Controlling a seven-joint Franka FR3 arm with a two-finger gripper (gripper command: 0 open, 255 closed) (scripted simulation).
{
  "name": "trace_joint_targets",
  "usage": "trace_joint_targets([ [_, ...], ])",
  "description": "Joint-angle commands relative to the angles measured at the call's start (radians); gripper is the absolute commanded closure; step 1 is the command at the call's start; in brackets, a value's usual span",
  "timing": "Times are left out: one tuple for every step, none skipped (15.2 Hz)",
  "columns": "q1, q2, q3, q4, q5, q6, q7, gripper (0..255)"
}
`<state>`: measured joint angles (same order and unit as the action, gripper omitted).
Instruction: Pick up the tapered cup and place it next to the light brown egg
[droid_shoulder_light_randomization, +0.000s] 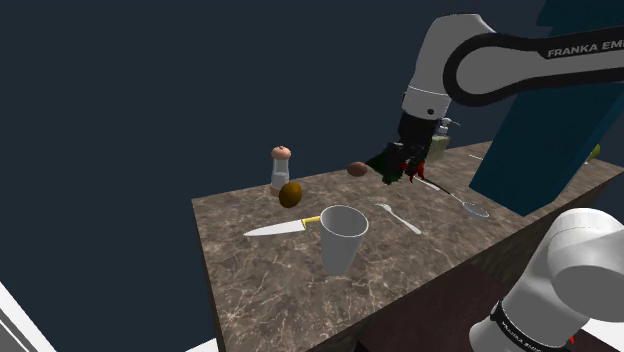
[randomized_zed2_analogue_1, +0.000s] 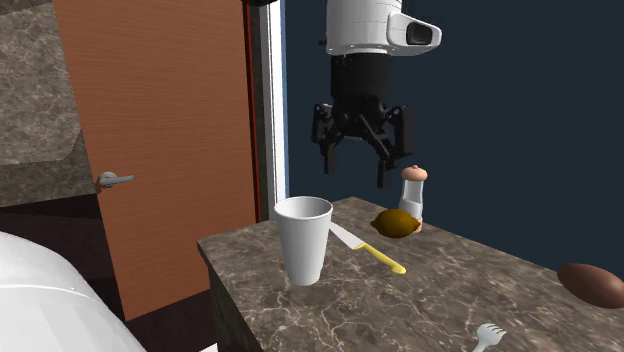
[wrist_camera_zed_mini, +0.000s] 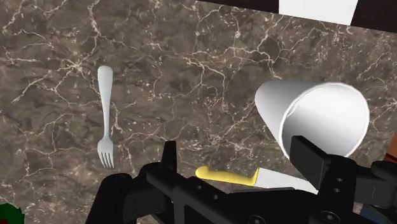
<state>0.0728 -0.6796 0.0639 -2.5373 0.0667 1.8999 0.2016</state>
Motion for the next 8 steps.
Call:
trace_joint_targets([
  [0.018,0.035,0.016,-0.034,0.04,0.073,0.026,0],
  [0.026,0.058,0.023,-0.043,0.058,0.106,0.036,0],
  [0.034,0.082,0.029,-0.051,0.077,0.14,0.045,0],
  [0.043,0.107,0.035,-0.057,0.096,0.174,0.053,0],
  [0.052,0.133,0.042,-0.062,0.115,0.208,0.061,0],
  [0.062,0.161,0.048,-0.065,0.135,0.242,0.068,0],
  [0.071,0.191,0.054,-0.067,0.155,0.277,0.074,0],
  [0.079,0.216,0.059,-0.068,0.172,0.305,0.078,0],
])
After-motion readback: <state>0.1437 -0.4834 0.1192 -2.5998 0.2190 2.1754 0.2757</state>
